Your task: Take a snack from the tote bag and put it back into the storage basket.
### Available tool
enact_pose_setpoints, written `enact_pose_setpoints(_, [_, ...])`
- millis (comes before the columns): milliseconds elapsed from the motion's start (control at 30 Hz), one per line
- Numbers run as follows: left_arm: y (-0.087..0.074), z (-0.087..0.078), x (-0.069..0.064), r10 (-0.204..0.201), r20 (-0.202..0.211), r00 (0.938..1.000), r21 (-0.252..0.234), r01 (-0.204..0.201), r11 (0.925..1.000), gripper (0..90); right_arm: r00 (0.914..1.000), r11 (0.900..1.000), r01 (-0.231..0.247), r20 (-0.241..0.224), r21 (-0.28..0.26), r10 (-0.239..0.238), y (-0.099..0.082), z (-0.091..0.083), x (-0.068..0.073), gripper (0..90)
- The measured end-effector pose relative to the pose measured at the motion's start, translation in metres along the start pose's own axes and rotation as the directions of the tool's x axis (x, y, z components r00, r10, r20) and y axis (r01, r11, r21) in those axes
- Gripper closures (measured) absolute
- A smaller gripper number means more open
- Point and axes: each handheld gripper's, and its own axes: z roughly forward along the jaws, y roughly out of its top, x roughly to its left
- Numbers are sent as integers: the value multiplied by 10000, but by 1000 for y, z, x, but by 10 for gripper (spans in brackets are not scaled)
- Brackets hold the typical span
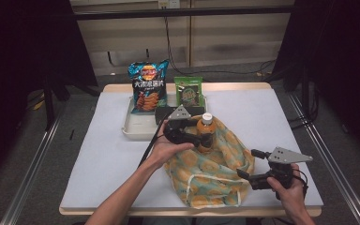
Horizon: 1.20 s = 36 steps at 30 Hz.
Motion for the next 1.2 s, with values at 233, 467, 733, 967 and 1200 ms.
enact_pose_setpoints(233, [1,13,0,119,-172,9998,192,-116,9997,213,10000,10000,-12,-13,35,12,0,1,-1,81])
enact_pose_setpoints(467, [3,27,-3,193,-182,9996,252,-189,9995,189,10000,10000,-11,-13,53,11,-1,1,-1,80])
enact_pose_setpoints(733, [7,37,-3,310,-417,9987,412,-293,9987,221,10000,9999,-35,54,106,34,-1,1,-1,80])
enact_pose_setpoints(967, [4,31,-1,306,-444,9985,301,-293,9991,302,10000,9999,-65,37,154,64,-1,2,-1,80])
enact_pose_setpoints(1200, [3,24,-5,316,357,9989,302,-327,9990,303,10000,9999,-88,30,147,88,-1,3,-1,80])
